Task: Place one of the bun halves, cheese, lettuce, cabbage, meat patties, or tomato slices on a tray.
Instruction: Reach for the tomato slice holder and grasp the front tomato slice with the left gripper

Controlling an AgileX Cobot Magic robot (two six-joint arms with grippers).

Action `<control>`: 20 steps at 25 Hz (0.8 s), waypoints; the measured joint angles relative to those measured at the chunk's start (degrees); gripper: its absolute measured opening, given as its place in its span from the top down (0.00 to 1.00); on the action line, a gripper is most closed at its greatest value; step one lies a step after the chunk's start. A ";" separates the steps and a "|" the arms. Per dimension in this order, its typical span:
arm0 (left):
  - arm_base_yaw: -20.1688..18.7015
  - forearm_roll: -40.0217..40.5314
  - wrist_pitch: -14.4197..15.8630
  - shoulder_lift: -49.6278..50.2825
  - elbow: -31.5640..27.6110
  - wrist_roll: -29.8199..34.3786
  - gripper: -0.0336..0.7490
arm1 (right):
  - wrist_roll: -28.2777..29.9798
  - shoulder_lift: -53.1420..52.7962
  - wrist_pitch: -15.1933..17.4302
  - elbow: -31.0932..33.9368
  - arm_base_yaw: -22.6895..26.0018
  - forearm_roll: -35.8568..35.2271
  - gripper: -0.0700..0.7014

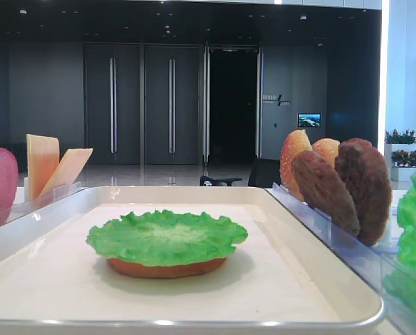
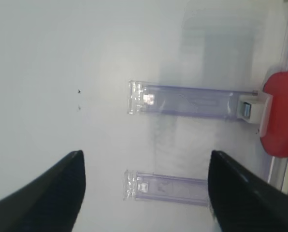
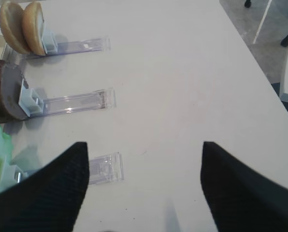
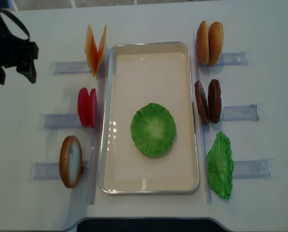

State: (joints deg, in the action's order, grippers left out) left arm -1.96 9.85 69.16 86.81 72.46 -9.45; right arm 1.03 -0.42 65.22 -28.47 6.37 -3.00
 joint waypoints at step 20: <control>-0.06 0.16 0.67 0.68 1.24 -5.92 0.19 | 0.00 0.00 0.00 0.00 0.00 0.00 0.27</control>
State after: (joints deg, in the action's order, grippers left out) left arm -2.02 10.01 69.83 87.49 73.70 -15.37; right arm 1.03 -0.42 65.22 -28.47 6.37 -3.00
